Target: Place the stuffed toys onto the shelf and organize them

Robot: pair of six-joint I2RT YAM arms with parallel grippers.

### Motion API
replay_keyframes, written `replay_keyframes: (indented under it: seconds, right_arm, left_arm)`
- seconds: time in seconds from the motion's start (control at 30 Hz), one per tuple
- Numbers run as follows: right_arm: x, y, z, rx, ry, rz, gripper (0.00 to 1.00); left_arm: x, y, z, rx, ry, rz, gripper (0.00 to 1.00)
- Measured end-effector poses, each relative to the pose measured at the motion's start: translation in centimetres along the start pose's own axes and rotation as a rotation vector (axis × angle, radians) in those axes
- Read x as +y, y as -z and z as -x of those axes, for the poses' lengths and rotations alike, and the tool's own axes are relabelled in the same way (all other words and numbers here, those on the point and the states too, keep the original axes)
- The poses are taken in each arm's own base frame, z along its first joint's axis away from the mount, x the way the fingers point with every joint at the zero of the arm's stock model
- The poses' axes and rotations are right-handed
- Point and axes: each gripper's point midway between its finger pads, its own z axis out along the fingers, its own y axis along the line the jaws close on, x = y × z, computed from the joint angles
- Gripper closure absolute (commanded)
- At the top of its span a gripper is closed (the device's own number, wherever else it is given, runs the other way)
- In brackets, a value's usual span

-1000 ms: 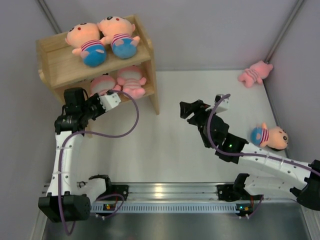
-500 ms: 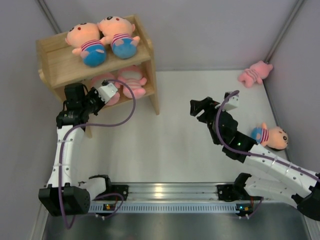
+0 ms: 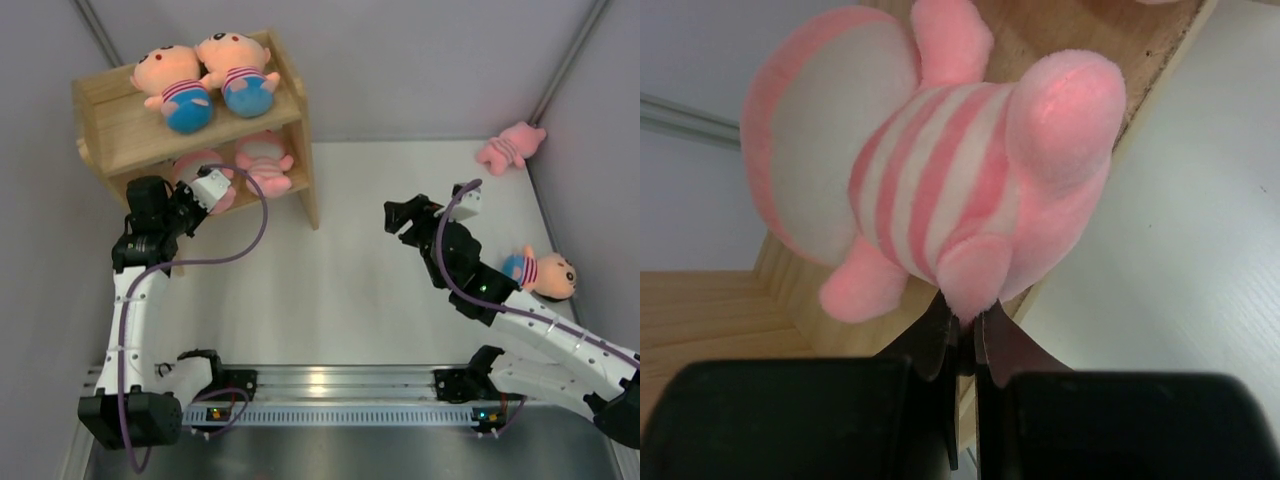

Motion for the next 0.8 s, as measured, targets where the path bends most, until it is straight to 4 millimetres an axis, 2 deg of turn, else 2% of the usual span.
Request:
replay_keyframes:
  seconds: [0.2,0.57,0.67,0.73,0.77,0.8]
  right_arm:
    - [-0.1,-0.1,-0.1,0.008,0.003,0.003,0.29]
    - [-2.0,-0.9,0.1,0.021,0.017,-0.041,0.29]
    - [-2.2,-0.9,-0.3,0.037,0.026,-0.045,0.29]
    - [-2.2,-0.9,-0.5,0.047,0.03,-0.044,0.29]
    - [-2.3,-0.9,-0.6,0.051,0.031,-0.043,0.29]
    - [-2.3,-0.9,-0.6,0.054,0.031,-0.043,0.28]
  left_arm:
    - [0.2,-1.0,0.5,-0.028,-0.004,-0.009,1.0]
    - [0.0,-2.4,1.7,-0.097,-0.076,-0.068,0.99]
    - [0.0,-2.4,1.8,-0.107,-0.09,-0.074,0.79]
    - [0.0,-2.4,1.8,-0.109,-0.097,-0.074,0.63]
    - [0.0,-2.4,1.9,-0.11,-0.101,-0.073,0.49]
    - [0.0,-2.3,1.9,-0.112,-0.102,-0.073,0.45]
